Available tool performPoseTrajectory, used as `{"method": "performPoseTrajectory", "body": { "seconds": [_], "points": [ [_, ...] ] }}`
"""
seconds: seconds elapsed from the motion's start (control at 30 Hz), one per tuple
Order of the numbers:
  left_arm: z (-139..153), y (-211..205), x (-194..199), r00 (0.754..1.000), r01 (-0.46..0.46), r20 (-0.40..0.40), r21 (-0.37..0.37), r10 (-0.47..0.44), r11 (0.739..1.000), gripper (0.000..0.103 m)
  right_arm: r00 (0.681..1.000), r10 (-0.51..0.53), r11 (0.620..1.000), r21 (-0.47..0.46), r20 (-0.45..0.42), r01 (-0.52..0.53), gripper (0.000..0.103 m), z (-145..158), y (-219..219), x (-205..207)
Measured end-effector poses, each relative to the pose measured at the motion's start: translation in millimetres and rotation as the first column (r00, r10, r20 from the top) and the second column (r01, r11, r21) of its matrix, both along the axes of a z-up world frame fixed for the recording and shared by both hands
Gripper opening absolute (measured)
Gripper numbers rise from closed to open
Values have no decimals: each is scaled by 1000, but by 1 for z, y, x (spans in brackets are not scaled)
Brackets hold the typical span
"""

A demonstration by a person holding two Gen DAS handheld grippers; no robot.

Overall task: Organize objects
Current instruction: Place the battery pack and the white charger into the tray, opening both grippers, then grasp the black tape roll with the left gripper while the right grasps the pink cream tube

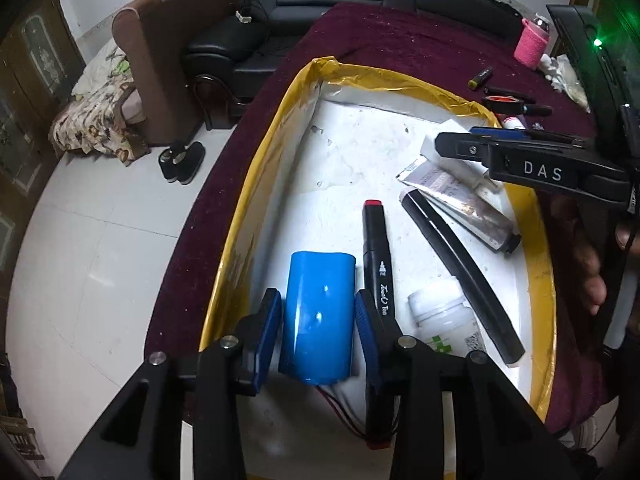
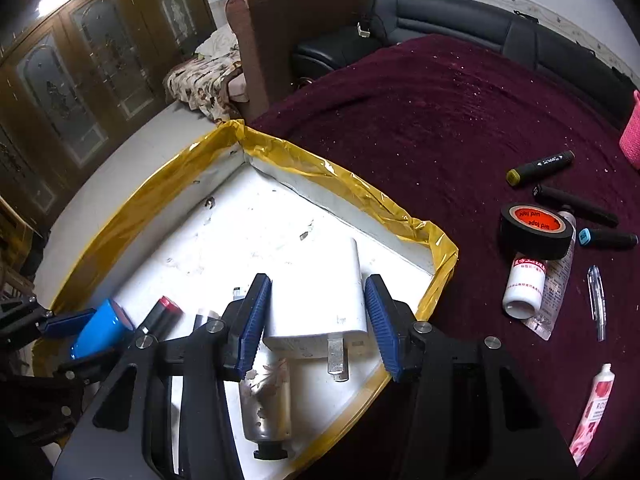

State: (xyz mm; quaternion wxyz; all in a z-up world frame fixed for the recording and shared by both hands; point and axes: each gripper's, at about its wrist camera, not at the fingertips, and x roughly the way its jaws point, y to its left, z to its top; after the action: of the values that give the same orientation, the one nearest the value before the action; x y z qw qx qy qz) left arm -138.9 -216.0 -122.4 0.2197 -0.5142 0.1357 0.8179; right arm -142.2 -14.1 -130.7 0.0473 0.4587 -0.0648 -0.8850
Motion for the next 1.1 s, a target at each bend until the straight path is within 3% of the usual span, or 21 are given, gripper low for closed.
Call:
{"method": "performPoseTrajectory", "body": {
  "seconds": [0.1, 0.2, 0.33, 0.43, 0.6, 0.7, 0.9, 1.1],
  "points": [
    [7, -7, -1, 999, -25, 27, 43, 24, 999, 46, 1000, 4, 998, -69, -7, -5, 55, 2, 7, 2],
    [25, -19, 3, 997, -77, 32, 176, 72, 981, 62, 1000, -8, 984, -178, -27, 3, 55, 14, 18, 16],
    [57, -14, 27, 987, -106, -89, 286, 137, 952, 76, 991, -50, 984, -177, -127, 27, 55, 39, 30, 66],
    [66, 10, 50, 979, -99, -135, 356, 155, 929, 78, 989, -49, 983, -182, -139, 23, 55, 40, 50, 110],
    [60, 70, 64, 993, -36, -93, 368, 75, 929, 78, 971, -204, 973, -139, -127, 187, 55, 31, 108, 166],
    [55, 104, 71, 995, 28, -97, 307, 2, 951, 78, 948, -296, 952, -116, -117, 283, 55, 24, 147, 181],
    [45, 144, 74, 996, 47, -87, 227, -28, 973, 78, 942, -332, 936, -139, -41, 323, 55, -3, 190, 164],
    [32, 178, 55, 999, 36, -28, 180, -31, 983, 78, 940, -337, 941, -59, -45, 334, 53, -12, 192, 152]
  ]
}}
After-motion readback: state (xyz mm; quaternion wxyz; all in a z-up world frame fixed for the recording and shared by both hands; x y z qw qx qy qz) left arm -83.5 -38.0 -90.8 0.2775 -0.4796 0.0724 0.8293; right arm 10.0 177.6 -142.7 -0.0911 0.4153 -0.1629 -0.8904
